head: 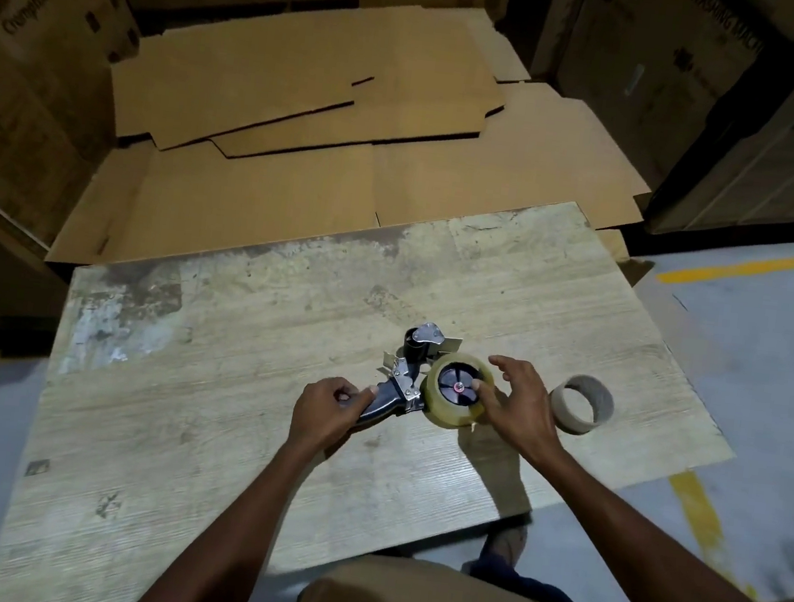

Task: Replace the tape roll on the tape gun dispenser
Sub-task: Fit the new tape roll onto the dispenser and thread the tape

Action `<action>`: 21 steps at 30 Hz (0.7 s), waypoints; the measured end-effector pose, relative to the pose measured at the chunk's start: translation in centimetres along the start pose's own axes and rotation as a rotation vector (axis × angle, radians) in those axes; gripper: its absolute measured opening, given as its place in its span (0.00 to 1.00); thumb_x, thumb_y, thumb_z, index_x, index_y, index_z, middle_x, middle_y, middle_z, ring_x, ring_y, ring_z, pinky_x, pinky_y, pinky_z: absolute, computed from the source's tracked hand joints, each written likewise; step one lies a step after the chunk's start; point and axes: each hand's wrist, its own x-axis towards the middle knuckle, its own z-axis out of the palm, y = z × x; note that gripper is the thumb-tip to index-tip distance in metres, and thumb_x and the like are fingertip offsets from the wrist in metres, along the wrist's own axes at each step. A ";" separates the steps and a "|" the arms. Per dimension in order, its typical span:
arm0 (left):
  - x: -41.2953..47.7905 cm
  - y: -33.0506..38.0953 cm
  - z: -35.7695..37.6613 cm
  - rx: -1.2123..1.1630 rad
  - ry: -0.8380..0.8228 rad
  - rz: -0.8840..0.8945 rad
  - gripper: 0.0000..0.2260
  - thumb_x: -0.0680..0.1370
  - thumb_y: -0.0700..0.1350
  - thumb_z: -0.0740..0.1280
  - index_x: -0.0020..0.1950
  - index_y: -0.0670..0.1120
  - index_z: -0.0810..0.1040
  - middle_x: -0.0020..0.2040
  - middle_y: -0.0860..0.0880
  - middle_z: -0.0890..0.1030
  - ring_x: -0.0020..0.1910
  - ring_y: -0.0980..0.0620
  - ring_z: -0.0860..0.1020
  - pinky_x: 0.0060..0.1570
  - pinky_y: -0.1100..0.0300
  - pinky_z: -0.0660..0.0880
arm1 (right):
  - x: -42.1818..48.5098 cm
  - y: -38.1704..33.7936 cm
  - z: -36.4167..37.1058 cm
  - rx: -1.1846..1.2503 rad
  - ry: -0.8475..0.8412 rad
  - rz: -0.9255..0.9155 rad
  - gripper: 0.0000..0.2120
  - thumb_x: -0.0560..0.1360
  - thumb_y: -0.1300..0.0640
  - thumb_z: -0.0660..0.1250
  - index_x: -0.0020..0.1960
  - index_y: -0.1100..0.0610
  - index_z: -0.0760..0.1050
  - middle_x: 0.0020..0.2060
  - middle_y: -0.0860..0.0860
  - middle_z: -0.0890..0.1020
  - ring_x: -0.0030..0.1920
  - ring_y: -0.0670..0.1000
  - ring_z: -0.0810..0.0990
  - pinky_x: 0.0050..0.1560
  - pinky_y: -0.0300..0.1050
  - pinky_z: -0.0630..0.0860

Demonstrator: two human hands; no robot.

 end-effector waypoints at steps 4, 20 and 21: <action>1.2 2.4 0.3 0.066 0.248 0.064 0.22 0.77 0.67 0.69 0.49 0.48 0.84 0.46 0.54 0.80 0.41 0.59 0.78 0.48 0.55 0.75 | 0.1 0.1 0.1 -0.051 -0.047 0.002 0.28 0.76 0.43 0.74 0.71 0.55 0.74 0.63 0.56 0.77 0.63 0.58 0.77 0.63 0.63 0.75; 4.9 9.8 7.2 0.150 0.231 -0.207 0.39 0.73 0.77 0.62 0.53 0.41 0.85 0.52 0.42 0.83 0.51 0.40 0.81 0.50 0.46 0.79 | 1.2 -0.1 1.1 -0.086 -0.246 0.000 0.55 0.65 0.34 0.78 0.82 0.51 0.55 0.75 0.54 0.65 0.73 0.58 0.69 0.69 0.58 0.72; 5.0 9.8 7.4 0.125 0.248 -0.223 0.40 0.71 0.78 0.63 0.52 0.42 0.85 0.51 0.43 0.83 0.50 0.41 0.82 0.48 0.46 0.80 | 1.2 -0.1 1.2 -0.082 -0.252 0.007 0.57 0.64 0.33 0.79 0.82 0.51 0.53 0.75 0.54 0.65 0.72 0.58 0.70 0.69 0.58 0.72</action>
